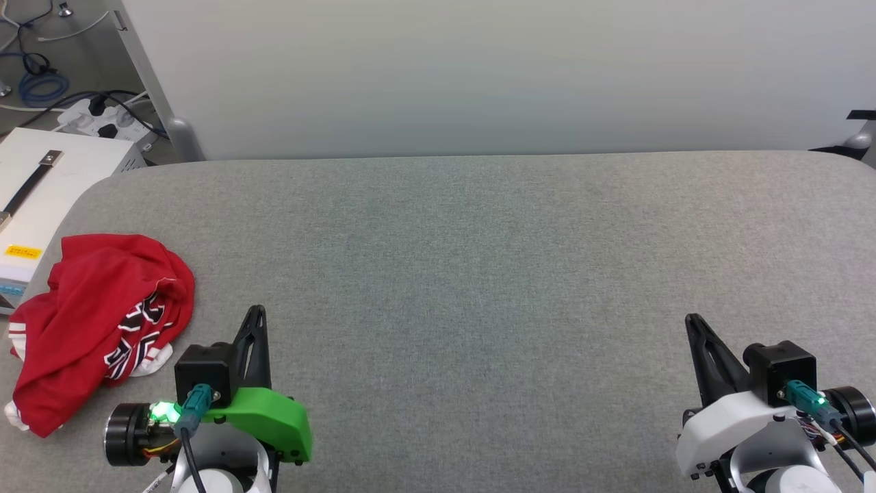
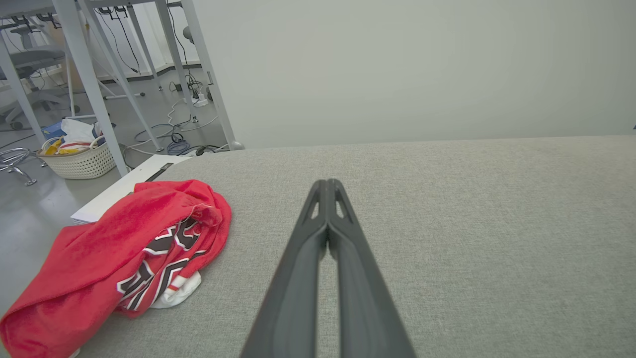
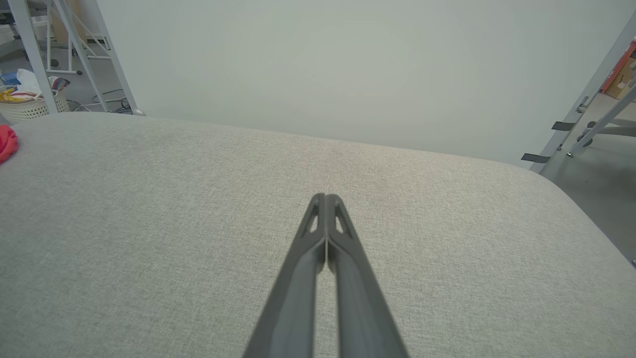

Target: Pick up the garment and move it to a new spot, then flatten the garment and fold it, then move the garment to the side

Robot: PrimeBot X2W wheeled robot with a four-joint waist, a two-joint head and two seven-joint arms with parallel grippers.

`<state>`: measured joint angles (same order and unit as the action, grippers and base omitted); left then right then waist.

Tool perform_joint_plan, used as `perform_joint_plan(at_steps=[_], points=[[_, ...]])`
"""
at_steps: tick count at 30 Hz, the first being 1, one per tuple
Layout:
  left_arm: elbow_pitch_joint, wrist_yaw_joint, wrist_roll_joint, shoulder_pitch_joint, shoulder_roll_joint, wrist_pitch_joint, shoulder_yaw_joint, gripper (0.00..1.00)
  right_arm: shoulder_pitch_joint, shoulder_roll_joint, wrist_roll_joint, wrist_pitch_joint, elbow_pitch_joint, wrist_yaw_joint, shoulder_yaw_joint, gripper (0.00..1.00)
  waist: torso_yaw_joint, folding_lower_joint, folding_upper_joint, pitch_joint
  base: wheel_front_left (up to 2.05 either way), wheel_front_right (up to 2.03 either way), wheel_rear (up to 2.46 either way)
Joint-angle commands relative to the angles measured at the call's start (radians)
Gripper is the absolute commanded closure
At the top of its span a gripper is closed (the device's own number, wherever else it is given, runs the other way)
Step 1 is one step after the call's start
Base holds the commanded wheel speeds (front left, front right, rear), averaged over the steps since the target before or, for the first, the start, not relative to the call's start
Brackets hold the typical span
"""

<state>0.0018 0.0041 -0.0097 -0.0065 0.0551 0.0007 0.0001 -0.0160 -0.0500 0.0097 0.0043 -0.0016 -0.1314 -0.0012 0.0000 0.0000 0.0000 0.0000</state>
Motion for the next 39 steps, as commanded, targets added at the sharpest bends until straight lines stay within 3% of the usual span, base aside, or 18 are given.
perform_joint_plan(at_steps=[1, 28, 29, 39], points=[[-0.002, -0.004, 0.01, 0.006, -0.005, -0.001, 0.0, 1.0, 0.016, 0.0, -0.01, -0.004, 0.002, 0.001, 0.001, 1.0, 0.0, 0.0, 0.0, 0.0, 0.0, 0.0, 0.0], [-0.002, -0.004, 0.01, 0.006, -0.005, -0.001, 0.0, 1.0, 0.016, 0.0, -0.01, -0.004, 0.002, 0.001, 0.001, 1.0, 0.0, 0.0, 0.0, 0.0, 0.0, 0.0, 0.0], [0.0, 0.0, 0.0, 0.0, 0.0, 0.0, 0.0, 0.0, 0.0, 0.0, 0.0, 0.0, 0.0, 0.0, 0.0, 0.0, 0.0, 0.0, 0.0, 0.0, 0.0, 0.0, 0.0], [0.005, -0.002, -0.015, -0.003, 0.0, -0.015, -0.009, 0.0, 0.002, 0.0, 0.021, -0.015, 0.006, 0.0, 0.001, 0.0, 0.0, 0.0, 0.0, 0.0, 0.0, 0.0, 0.0]])
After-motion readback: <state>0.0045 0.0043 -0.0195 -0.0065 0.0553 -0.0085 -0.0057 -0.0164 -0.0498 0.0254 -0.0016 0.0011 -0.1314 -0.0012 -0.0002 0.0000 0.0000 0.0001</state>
